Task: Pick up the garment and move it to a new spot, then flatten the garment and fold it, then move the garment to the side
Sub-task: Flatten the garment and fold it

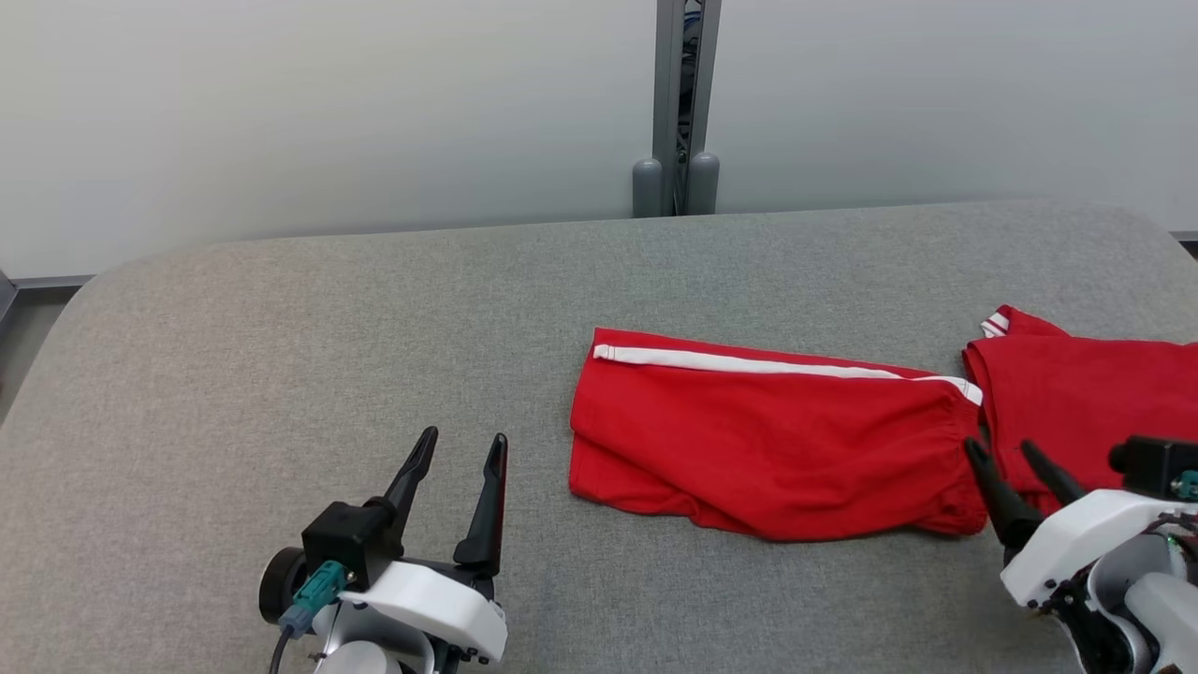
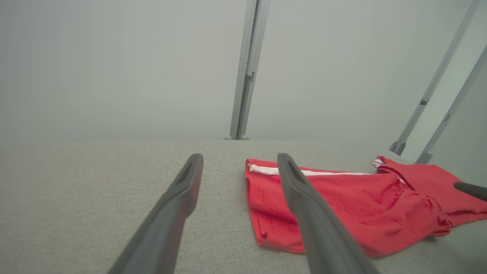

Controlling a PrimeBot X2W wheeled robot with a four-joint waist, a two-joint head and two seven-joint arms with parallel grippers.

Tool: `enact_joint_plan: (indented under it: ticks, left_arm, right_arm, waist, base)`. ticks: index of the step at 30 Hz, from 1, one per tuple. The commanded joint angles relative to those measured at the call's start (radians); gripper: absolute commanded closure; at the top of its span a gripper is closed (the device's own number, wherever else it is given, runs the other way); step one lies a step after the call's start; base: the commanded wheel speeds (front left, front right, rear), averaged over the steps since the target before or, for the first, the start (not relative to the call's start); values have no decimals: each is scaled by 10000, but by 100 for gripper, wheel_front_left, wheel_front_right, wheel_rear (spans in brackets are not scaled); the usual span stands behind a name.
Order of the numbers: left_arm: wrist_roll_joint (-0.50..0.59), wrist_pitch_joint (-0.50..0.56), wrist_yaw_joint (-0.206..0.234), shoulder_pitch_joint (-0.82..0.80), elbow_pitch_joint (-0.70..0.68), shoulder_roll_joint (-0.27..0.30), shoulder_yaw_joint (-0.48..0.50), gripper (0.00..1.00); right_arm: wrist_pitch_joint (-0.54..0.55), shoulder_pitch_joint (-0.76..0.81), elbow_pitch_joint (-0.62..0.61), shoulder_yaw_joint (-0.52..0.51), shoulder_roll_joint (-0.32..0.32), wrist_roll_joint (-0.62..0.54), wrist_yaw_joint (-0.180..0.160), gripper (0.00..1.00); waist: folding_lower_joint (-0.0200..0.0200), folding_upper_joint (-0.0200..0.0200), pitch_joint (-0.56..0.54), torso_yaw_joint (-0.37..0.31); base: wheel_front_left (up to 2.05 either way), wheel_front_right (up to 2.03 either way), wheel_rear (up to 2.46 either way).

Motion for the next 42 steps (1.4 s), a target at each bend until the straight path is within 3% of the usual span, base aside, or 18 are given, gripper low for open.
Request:
enact_joint_plan:
  ticks: [1, 12, 20, 27, 34, 42]
  left_arm:
    - [28, -43, 48, -24, -57, 43, 44, 0]
    - [50, -43, 30, 45, -312, 45, 19, 0]
    - [282, -43, 61, 393, -1033, 42, 153, 0]
    - [489, -43, 178, 714, -1820, 43, 246, 0]
    - [641, -43, 145, 744, -1809, 43, 124, 0]
    - [726, -43, 59, 559, -1629, 43, 18, 0]
  right_arm:
    - [-63, 194, -115, -420, 39, -399, 1, 0]
    - [-63, 1425, -1501, -3285, 590, -3937, 1, 0]
    - [-64, 2652, -3412, -5858, 1694, -6567, 1, 0]
    - [-65, 3483, -4766, -7362, 2579, -8112, 1, 0]
    - [-67, 3701, -4385, -8204, 3147, -7826, 1, 0]
    - [21, 2933, -2377, -7614, 2775, -6529, 1, 0]
  waist:
    - [0, 0, 24, -17]
    - [0, 0, 137, 70]
    - [0, 0, 230, 55]
    - [0, 0, 375, 76]
    - [0, 0, 467, 101]
    - [0, 0, 738, 121]
  base:
    - [0, 0, 0]
    - [0, 0, 0]
    - [0, 0, 0]
    - [0, 0, 0]
    - [0, 0, 0]
    - [0, 0, 0]
